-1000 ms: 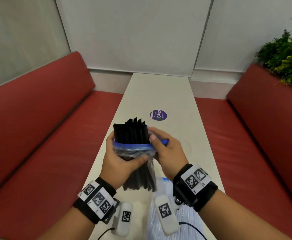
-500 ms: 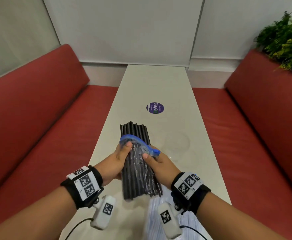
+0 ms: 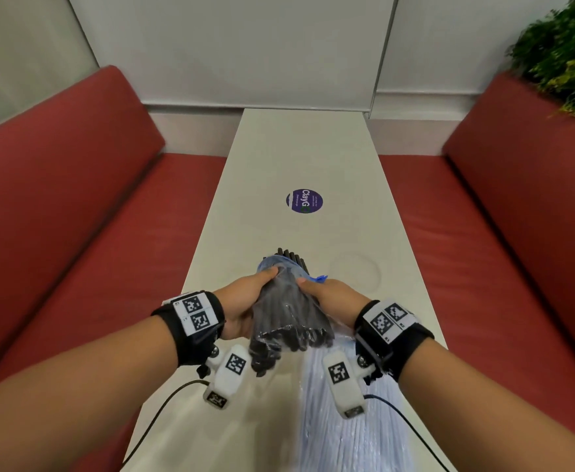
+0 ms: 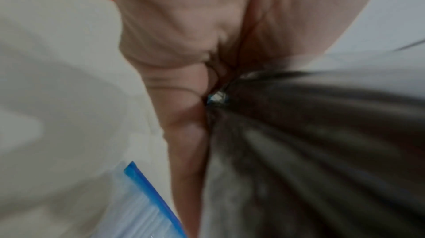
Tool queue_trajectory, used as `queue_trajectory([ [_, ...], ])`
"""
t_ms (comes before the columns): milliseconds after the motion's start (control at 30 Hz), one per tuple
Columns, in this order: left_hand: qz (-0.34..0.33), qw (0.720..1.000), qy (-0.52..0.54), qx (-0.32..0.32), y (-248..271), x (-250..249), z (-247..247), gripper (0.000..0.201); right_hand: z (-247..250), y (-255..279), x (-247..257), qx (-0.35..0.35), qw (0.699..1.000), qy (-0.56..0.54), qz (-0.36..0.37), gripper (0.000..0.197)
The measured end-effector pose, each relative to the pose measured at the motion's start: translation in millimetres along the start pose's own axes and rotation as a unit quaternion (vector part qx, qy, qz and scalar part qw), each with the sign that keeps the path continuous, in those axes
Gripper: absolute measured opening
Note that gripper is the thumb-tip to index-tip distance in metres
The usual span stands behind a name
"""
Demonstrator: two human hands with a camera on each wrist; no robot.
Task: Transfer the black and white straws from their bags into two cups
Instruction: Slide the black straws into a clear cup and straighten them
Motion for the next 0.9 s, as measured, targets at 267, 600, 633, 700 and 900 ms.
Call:
queue_trajectory([
  [267,0.054,0.996,-0.001,0.074,-16,-9,9,0.064,4,-14,18,0.04,0.99,0.11,-0.074,0.041],
  [600,0.009,0.996,0.044,0.074,-9,-24,28,0.061,15,-20,26,0.059,0.994,-0.021,-0.087,0.058],
  [633,0.006,0.997,0.038,0.069,-7,-25,30,0.064,19,-20,26,0.062,0.995,-0.032,-0.074,0.057],
  [700,-0.006,0.998,0.019,0.053,-2,-31,29,0.063,22,-18,28,0.061,0.995,-0.05,-0.067,0.056],
  [900,-0.04,0.999,-0.012,-0.012,27,-46,33,0.043,41,-7,40,-0.035,0.998,-0.032,-0.05,0.043],
])
Point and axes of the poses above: each hand's wrist, its own y-axis away from the middle knuckle, its own z-axis out of the back of the hand, x = y × z, the point moved 4 cm from there along -y, towards the middle knuckle, and after that the axes turned 4 degrees about z, right-handed, at the moved point
